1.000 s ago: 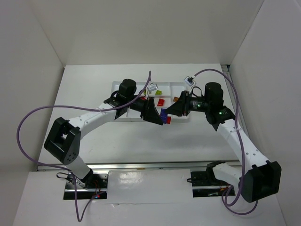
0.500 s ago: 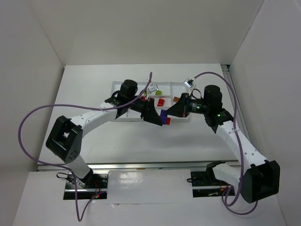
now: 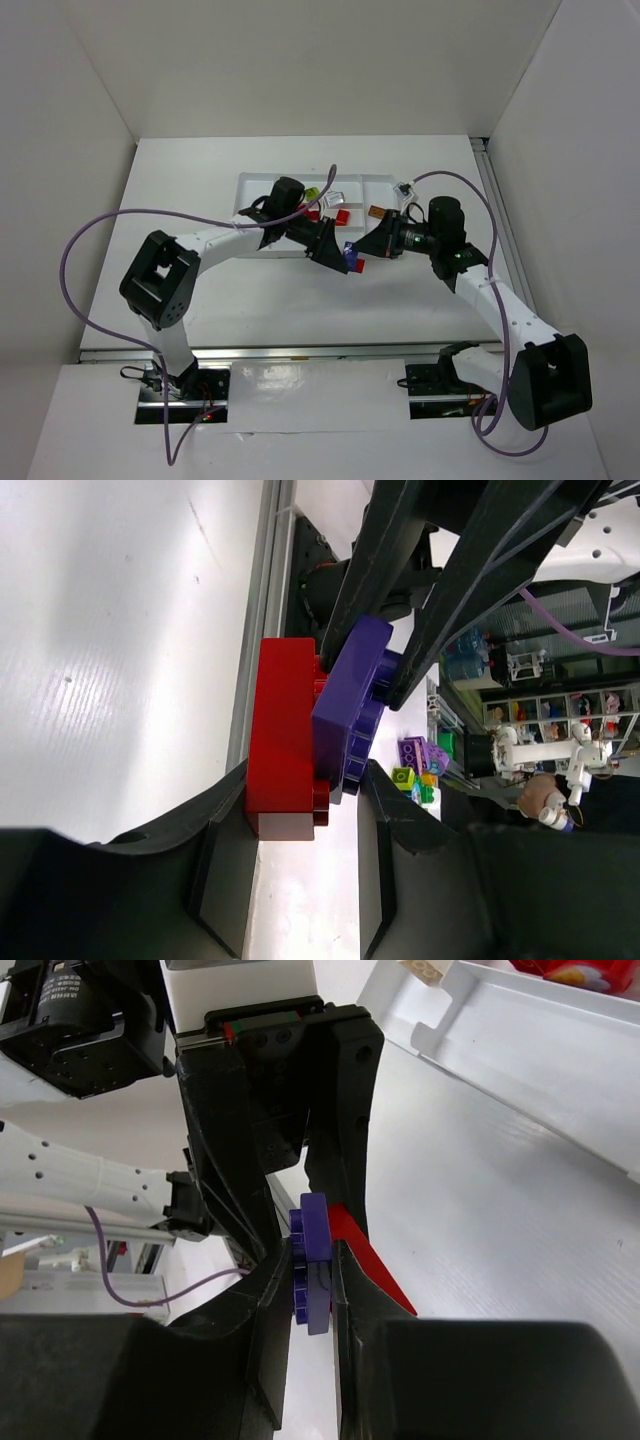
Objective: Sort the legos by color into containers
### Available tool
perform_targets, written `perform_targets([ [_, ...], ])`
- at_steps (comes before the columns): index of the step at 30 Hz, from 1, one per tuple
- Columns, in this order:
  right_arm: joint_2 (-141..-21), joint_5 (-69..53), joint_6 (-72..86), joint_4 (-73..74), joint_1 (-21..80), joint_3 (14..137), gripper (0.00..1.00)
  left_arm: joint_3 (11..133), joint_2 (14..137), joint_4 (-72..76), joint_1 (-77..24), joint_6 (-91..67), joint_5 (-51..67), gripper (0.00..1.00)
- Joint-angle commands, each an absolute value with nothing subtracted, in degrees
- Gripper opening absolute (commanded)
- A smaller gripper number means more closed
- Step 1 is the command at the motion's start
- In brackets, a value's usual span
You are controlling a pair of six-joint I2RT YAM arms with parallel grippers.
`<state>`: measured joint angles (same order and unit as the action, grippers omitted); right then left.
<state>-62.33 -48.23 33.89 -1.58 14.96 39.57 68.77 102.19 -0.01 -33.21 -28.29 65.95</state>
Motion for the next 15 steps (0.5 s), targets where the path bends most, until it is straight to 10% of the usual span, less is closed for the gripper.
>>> perform_targets([
  [1, -63.28, -48.61, 34.37, -3.08, 16.08, 37.88, 0.00, 70.93, 102.83, 5.71, -33.22, -28.56, 63.99, 0.34],
  [15, -63.80, -32.96, 32.25, 4.67, 16.08, 41.05, 0.00, 71.54, 104.77, 0.62, -30.85, -29.09, 51.34, 0.23],
])
